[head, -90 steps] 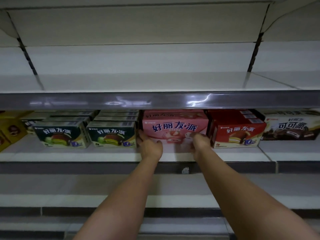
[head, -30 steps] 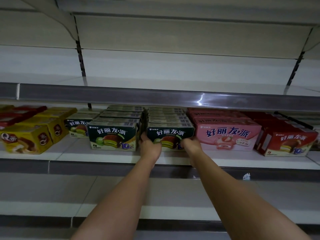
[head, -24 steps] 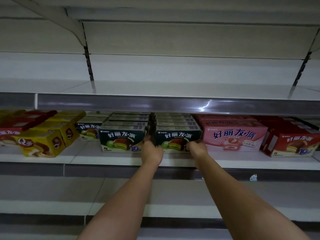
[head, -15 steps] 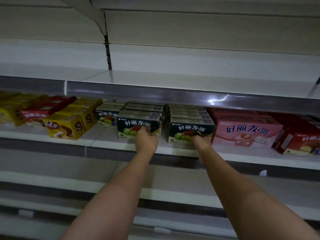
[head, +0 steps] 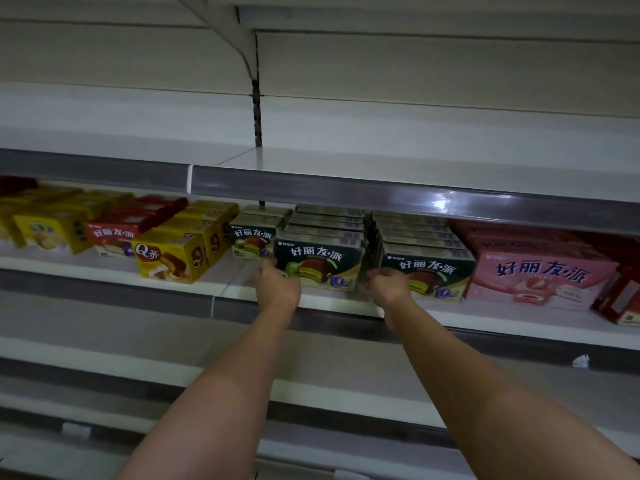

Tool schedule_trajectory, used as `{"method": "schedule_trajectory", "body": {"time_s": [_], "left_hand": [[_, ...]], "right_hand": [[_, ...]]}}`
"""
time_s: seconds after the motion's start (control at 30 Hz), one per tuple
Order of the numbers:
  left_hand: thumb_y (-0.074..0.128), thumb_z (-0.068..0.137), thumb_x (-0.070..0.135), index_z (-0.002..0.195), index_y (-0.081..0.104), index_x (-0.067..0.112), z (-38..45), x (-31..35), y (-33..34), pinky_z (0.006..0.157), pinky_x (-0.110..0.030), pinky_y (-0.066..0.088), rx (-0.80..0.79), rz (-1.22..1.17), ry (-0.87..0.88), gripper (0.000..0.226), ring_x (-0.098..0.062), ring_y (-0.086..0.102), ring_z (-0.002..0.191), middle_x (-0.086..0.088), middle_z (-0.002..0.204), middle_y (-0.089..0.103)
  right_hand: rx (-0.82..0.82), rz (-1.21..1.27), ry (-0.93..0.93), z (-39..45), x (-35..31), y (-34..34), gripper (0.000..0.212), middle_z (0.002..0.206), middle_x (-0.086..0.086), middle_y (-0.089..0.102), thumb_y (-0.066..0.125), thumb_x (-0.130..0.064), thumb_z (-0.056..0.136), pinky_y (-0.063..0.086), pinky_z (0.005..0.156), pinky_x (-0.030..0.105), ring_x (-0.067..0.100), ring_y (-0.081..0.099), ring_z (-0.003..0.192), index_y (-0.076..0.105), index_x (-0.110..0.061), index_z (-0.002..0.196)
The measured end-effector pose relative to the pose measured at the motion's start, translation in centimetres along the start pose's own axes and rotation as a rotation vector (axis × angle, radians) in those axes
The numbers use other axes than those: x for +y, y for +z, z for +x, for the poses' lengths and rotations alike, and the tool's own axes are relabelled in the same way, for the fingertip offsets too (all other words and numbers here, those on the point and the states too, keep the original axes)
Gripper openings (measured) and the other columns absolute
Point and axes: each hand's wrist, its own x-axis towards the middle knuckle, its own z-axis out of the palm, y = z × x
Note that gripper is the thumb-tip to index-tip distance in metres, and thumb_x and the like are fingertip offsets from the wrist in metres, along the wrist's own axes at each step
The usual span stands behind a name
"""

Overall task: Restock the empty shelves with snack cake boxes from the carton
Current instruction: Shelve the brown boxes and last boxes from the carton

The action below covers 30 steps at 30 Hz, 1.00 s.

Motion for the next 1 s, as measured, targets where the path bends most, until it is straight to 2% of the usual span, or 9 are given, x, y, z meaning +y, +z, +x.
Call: {"method": "schedule_trajectory", "body": {"time_s": [0.13, 0.27, 0.37, 0.43, 0.5, 0.57, 0.67, 0.83, 1.0], "left_hand": [[0.055, 0.086, 0.001, 0.138, 0.036, 0.008, 3.1, -0.2, -0.6, 0.096, -0.044, 0.047, -0.073, 0.014, 0.025, 0.055, -0.036, 0.054, 0.115, -0.020, 0.128, 0.055], [0.050, 0.087, -0.006, 0.151, 0.016, 0.018, 5.7, -0.8, -0.6, 0.100, -0.036, 0.041, -0.248, -0.099, 0.003, 0.076, -0.035, 0.045, 0.126, -0.017, 0.140, 0.045], [0.050, 0.086, -0.009, 0.151, 0.019, 0.019, 7.5, -1.0, -0.3, 0.106, -0.036, 0.037, -0.367, -0.131, -0.019, 0.077, -0.031, 0.042, 0.131, -0.012, 0.143, 0.044], [0.053, 0.088, -0.006, 0.151, 0.021, 0.017, 7.9, -1.0, 0.0, 0.106, -0.035, 0.037, -0.409, -0.090, -0.017, 0.074, -0.029, 0.043, 0.130, -0.011, 0.142, 0.046], [0.055, 0.089, -0.002, 0.149, 0.026, 0.018, 7.9, -1.2, 0.3, 0.101, -0.033, 0.039, -0.399, -0.046, 0.019, 0.069, -0.029, 0.046, 0.127, -0.011, 0.139, 0.049], [0.055, 0.091, 0.002, 0.148, 0.028, 0.019, 7.6, -1.3, 0.4, 0.097, -0.031, 0.040, -0.373, -0.004, 0.057, 0.066, -0.028, 0.047, 0.126, -0.010, 0.138, 0.050], [0.056, 0.092, 0.007, 0.148, 0.027, 0.020, 7.5, -1.3, 0.6, 0.102, -0.035, 0.041, -0.364, 0.054, 0.109, 0.064, -0.030, 0.046, 0.128, -0.011, 0.141, 0.048], [0.058, 0.093, 0.015, 0.149, 0.025, 0.021, 7.9, -1.3, 0.5, 0.103, -0.041, 0.043, -0.373, 0.118, 0.114, 0.065, -0.033, 0.048, 0.127, -0.012, 0.141, 0.048], [0.060, 0.088, 0.021, 0.135, 0.040, 0.027, 7.8, -1.8, -0.3, 0.091, -0.037, 0.046, -0.314, 0.056, 0.116, 0.051, -0.029, 0.058, 0.111, -0.002, 0.127, 0.058]], "right_hand": [[0.018, 0.022, 0.031, 1.5, -0.2, 2.9, 0.013, 0.099, 0.017, 0.060, 0.050, -0.012, 0.094, 0.046, 0.077, 0.036, 0.029, 0.054, 0.087, 0.063, -0.011, 0.096], [0.095, 0.037, 0.041, 1.7, -0.4, 4.3, 0.021, 0.101, 0.016, 0.059, 0.050, -0.013, 0.095, 0.041, 0.074, 0.033, 0.026, 0.052, 0.087, 0.061, -0.006, 0.111], [0.145, 0.031, 0.050, 2.1, -0.5, 4.9, 0.020, 0.098, 0.012, 0.057, 0.050, -0.011, 0.095, 0.038, 0.073, 0.030, 0.020, 0.049, 0.075, 0.062, -0.008, 0.111], [0.179, 0.038, 0.041, 2.6, -0.4, 5.2, 0.022, 0.096, 0.011, 0.058, 0.051, -0.009, 0.093, 0.037, 0.074, 0.031, 0.021, 0.050, 0.078, 0.063, -0.006, 0.112], [0.206, 0.045, 0.028, 2.6, -0.4, 5.5, 0.024, 0.097, 0.012, 0.059, 0.053, -0.010, 0.092, 0.037, 0.075, 0.031, 0.024, 0.050, 0.086, 0.063, -0.005, 0.113], [0.225, 0.057, 0.019, 2.5, -0.6, 5.8, 0.027, 0.108, 0.015, 0.062, 0.057, -0.014, 0.092, 0.040, 0.081, 0.032, 0.028, 0.053, 0.097, 0.060, -0.005, 0.117], [0.246, 0.070, 0.003, 2.5, -0.7, 6.3, 0.037, 0.125, 0.013, 0.059, 0.061, -0.017, 0.091, 0.041, 0.093, 0.036, 0.032, 0.052, 0.115, 0.055, -0.007, 0.125], [0.224, 0.107, 0.001, 2.6, -0.7, 6.8, 0.042, 0.125, 0.016, 0.059, 0.063, -0.011, 0.087, 0.041, 0.088, 0.033, 0.032, 0.053, 0.114, 0.053, -0.004, 0.127], [0.261, 0.115, -0.003, 1.8, -0.6, 6.8, 0.038, 0.123, 0.014, 0.058, 0.054, -0.010, 0.092, 0.040, 0.089, 0.036, 0.031, 0.052, 0.113, 0.051, -0.007, 0.129]]}}
